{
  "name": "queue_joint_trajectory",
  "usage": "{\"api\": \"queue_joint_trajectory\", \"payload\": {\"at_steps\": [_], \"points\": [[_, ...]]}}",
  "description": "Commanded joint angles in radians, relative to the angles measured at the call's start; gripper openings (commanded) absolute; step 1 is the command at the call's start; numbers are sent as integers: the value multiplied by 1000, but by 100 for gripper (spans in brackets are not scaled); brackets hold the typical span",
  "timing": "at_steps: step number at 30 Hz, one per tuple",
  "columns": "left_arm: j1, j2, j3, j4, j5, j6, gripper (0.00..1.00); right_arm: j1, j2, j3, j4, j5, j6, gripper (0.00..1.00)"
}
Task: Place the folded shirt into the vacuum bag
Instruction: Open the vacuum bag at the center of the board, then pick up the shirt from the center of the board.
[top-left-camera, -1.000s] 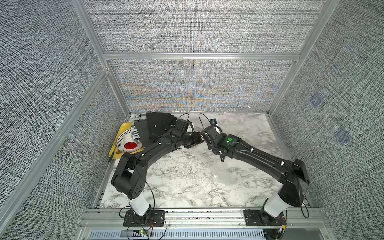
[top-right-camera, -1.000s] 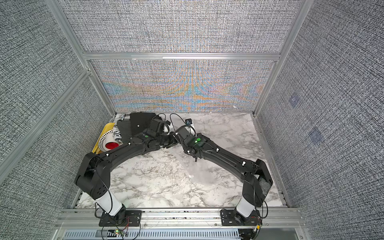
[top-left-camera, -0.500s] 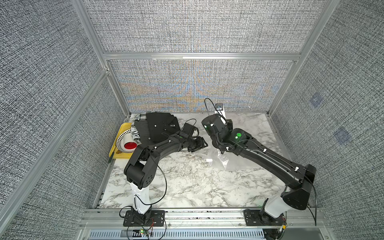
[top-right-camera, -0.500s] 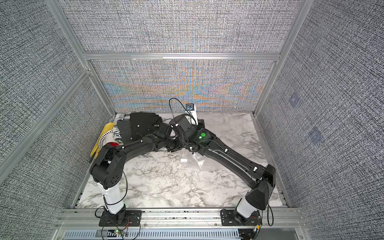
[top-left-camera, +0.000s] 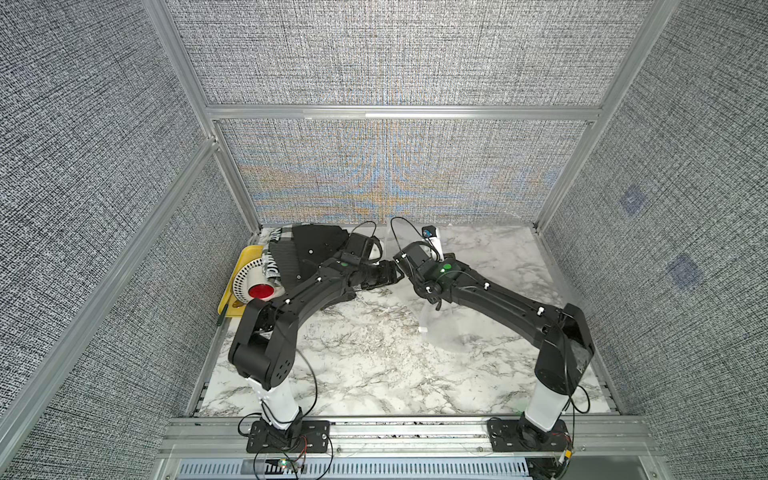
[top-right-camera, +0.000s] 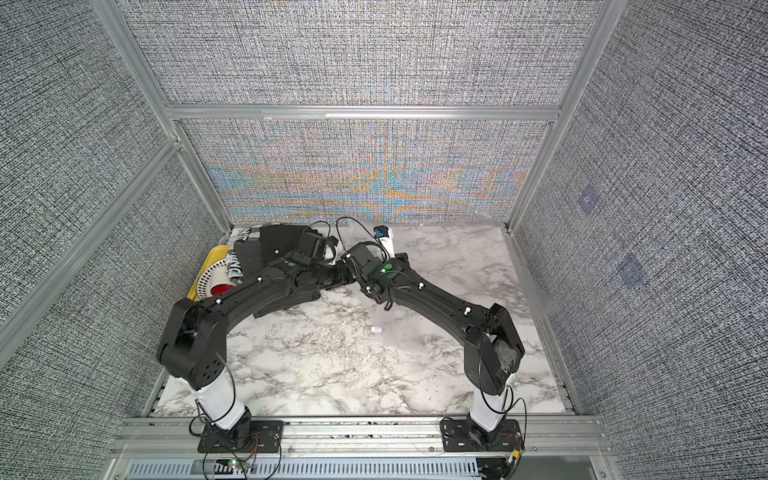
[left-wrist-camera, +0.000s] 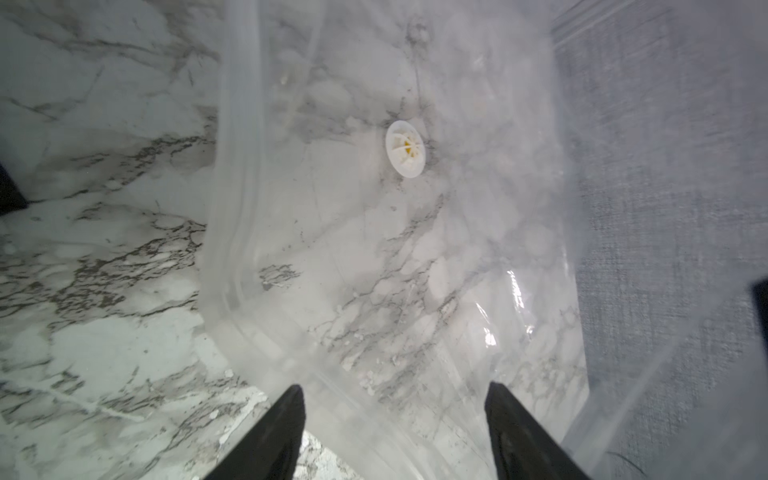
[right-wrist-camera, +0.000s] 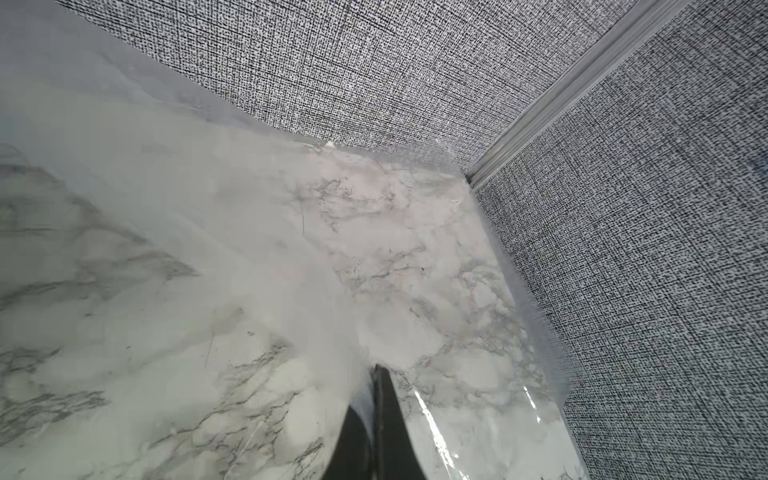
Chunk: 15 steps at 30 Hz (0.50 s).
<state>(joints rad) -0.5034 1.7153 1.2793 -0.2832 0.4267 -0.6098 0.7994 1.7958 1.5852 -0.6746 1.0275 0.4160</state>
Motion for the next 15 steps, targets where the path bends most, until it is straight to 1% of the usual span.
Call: {"api": "queue_joint_trajectory", "payload": {"at_steps": [1, 4, 5, 7, 8, 11, 15], "points": [[31, -64, -22, -78, -88, 44, 77, -2, 15, 33, 39, -48, -38, 0], [89, -108, -4, -188, -234, 61, 85, -2, 32, 55, 39, -88, -49, 0], [108, -119, 3, -221, -298, 62, 90, -2, 36, 55, 41, -98, -49, 0], [150, -135, 6, -255, -385, 72, 99, -2, 40, 48, 43, -107, -44, 0], [180, -135, 7, -261, -408, 73, 100, -2, 41, 42, 45, -108, -45, 0], [262, -114, 15, -281, -431, 69, 100, -2, 47, 28, 63, -126, -46, 0], [343, -78, 12, -290, -450, 61, 100, -2, 67, 19, 104, -179, -59, 0]]}}
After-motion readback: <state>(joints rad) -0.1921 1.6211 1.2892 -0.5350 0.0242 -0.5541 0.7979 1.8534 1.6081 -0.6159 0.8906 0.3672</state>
